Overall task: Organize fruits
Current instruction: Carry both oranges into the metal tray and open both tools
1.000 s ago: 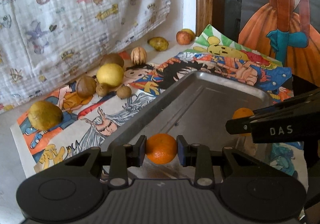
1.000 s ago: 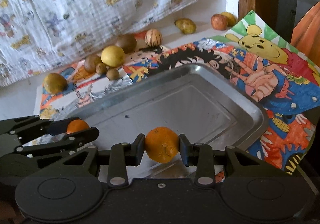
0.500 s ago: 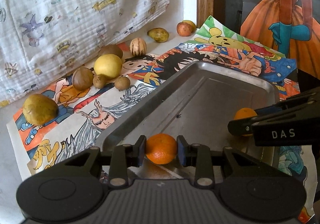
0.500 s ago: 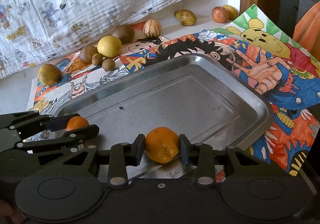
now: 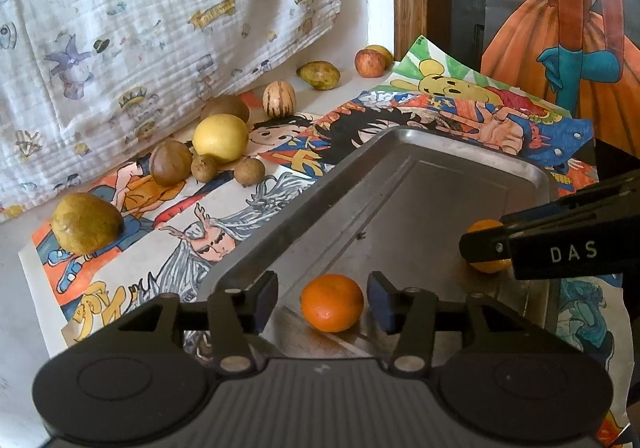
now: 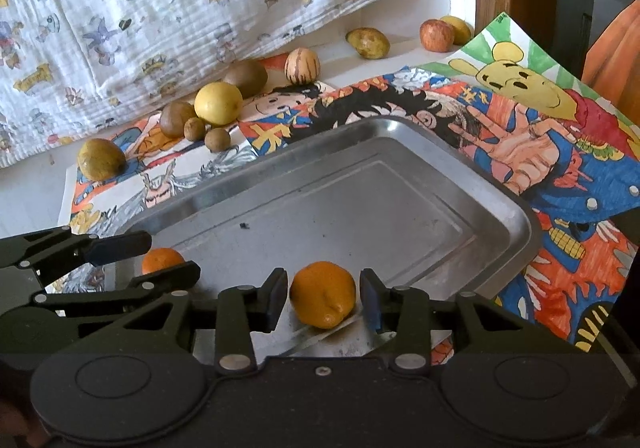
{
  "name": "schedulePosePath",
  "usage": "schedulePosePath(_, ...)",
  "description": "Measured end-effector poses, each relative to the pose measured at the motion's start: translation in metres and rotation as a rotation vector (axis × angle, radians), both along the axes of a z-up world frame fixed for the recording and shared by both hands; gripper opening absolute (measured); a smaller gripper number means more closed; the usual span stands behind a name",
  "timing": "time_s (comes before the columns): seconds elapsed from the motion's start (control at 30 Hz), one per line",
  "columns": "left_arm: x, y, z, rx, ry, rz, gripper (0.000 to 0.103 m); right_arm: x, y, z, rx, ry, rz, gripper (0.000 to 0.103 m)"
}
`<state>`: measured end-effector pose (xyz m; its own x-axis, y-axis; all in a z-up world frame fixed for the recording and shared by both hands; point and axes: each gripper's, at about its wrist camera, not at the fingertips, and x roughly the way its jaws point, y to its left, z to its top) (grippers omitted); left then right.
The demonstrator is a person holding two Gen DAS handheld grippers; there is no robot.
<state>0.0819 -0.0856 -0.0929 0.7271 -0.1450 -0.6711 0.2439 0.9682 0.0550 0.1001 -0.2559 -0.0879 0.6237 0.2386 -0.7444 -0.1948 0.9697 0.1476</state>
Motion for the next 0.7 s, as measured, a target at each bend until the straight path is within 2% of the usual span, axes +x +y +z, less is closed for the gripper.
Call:
schedulePosePath(0.17, -0.001, 0.001, 0.004, -0.003, -0.01, 0.0, 0.061, -0.001, -0.001, 0.01, 0.027, -0.017, -0.01, 0.05)
schedulePosePath(0.27, -0.003, 0.002, 0.01, -0.006, -0.026, 0.002, 0.067, -0.005, -0.001, 0.02, 0.042, -0.047, -0.027, 0.065)
schedulePosePath(0.33, -0.005, 0.004, 0.014, -0.009, -0.039, 0.005, 0.073, -0.008, -0.002, 0.027, 0.056, -0.073, -0.041, 0.078)
schedulePosePath(0.47, -0.008, 0.009, 0.024, -0.023, -0.067, 0.017, 0.084, -0.013, -0.001, 0.042, 0.076, -0.108, -0.051, 0.082)
schedulePosePath(0.53, -0.01, 0.012, 0.029, -0.029, -0.079, 0.022, 0.088, -0.016, 0.0, 0.049, 0.086, -0.128, -0.054, 0.093)
schedulePosePath(0.6, -0.012, 0.016, 0.034, -0.039, -0.09, 0.025, 0.092, -0.021, 0.002, 0.057, 0.1, -0.159, -0.061, 0.099)
schedulePosePath(0.7, -0.015, 0.023, 0.041, -0.067, -0.104, 0.04, 0.098, -0.028, 0.003, 0.066, 0.115, -0.192, -0.071, 0.1)
